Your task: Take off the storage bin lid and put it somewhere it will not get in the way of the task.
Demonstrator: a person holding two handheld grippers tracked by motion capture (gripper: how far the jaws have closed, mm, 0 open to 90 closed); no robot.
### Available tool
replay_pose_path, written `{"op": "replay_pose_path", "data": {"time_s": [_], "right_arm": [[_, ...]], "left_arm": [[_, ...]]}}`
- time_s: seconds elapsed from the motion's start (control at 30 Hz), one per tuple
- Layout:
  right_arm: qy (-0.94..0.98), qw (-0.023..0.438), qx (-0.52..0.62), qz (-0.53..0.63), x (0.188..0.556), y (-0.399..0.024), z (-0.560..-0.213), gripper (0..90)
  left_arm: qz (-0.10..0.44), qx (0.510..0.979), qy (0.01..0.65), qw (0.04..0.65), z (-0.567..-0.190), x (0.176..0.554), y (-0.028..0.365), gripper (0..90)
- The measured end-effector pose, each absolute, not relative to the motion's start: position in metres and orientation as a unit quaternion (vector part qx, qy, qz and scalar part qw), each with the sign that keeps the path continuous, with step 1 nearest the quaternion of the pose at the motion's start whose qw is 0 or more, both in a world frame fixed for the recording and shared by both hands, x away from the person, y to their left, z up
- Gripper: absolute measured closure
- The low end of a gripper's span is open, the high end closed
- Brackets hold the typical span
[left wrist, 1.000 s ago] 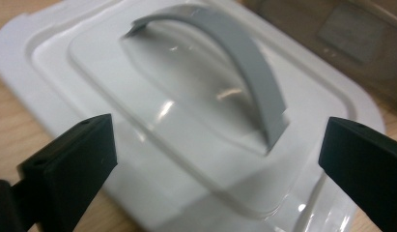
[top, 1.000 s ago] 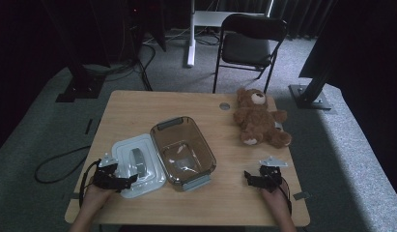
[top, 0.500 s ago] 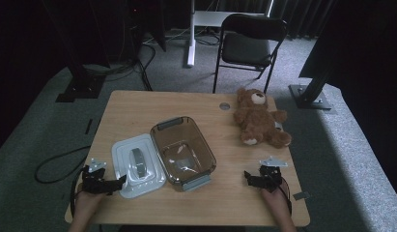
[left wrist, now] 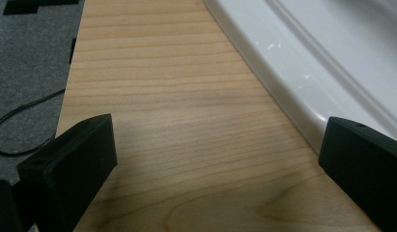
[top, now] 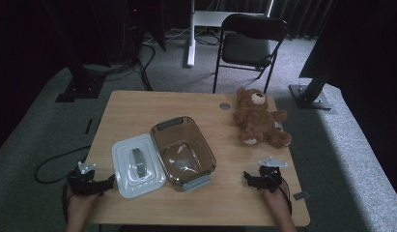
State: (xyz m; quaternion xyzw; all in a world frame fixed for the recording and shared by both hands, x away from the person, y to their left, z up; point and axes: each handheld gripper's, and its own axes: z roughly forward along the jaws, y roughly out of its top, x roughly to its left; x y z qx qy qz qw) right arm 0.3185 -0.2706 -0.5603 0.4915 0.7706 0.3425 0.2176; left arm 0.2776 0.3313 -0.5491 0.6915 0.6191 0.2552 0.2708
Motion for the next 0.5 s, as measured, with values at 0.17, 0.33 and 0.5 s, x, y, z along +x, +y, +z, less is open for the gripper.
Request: {"op": "replay_pose_path", "data": {"time_s": [0.17, 0.33, 0.5], "right_arm": [[0.770, 0.217, 0.492, 0.342, 0.3185, -0.2708, -0.5602, 14.2], [0.768, 0.218, 0.495, 0.343, 0.3186, -0.2713, -0.5601, 14.2], [0.763, 0.220, 0.490, 0.360, 0.3159, -0.2723, -0.5579, 14.2]], "left_arm": [[0.249, 0.698, 0.616, 0.268, -0.5544, 0.2798, 0.3290, 0.8], [0.253, 0.696, 0.613, 0.273, -0.5556, 0.2802, 0.3298, 0.7], [0.254, 0.697, 0.611, 0.276, -0.5561, 0.2804, 0.3299, 0.7]]}}
